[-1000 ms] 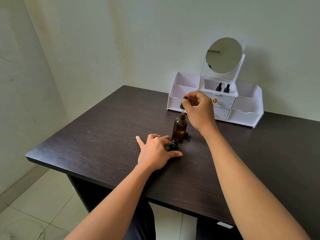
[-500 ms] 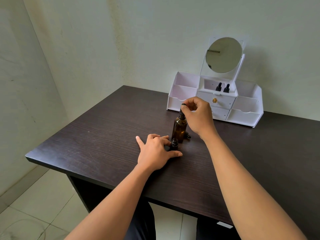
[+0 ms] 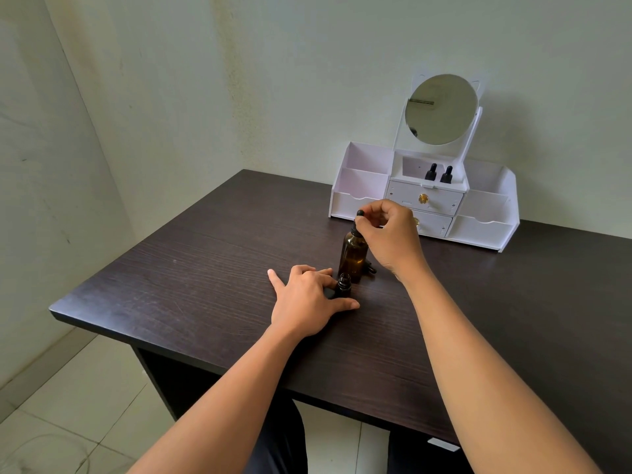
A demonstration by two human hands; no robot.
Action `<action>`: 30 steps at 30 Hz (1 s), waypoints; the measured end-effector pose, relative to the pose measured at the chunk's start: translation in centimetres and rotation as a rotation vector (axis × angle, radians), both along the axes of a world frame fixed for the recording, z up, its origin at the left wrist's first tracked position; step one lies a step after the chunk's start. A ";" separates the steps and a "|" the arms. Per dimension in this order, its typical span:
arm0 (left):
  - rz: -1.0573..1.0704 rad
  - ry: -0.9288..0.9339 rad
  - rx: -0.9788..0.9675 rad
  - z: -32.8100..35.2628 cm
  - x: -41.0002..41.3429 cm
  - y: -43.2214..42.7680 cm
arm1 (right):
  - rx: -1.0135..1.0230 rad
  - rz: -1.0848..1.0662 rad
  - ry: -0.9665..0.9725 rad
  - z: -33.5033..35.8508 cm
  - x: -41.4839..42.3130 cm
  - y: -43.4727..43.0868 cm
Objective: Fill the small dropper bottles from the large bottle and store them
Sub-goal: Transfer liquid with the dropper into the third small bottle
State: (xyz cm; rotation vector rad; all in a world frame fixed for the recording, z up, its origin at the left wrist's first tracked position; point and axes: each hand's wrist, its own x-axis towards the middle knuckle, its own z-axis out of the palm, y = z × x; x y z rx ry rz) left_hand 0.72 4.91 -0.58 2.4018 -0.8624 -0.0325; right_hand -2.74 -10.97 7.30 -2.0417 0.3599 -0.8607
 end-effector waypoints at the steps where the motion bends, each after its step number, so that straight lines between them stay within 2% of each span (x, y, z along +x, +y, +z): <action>1: 0.001 -0.001 0.000 0.0 0.0 0.0 | -0.002 0.001 0.002 0.0 0.0 0.0; 24: 0.001 0.004 -0.001 0.0 0.0 0.0 | -0.034 -0.020 0.034 0.5 0.0 -0.1; 30: 0.000 0.006 -0.007 0.0 0.0 0.1 | 0.026 -0.002 0.027 0.6 -0.2 -0.1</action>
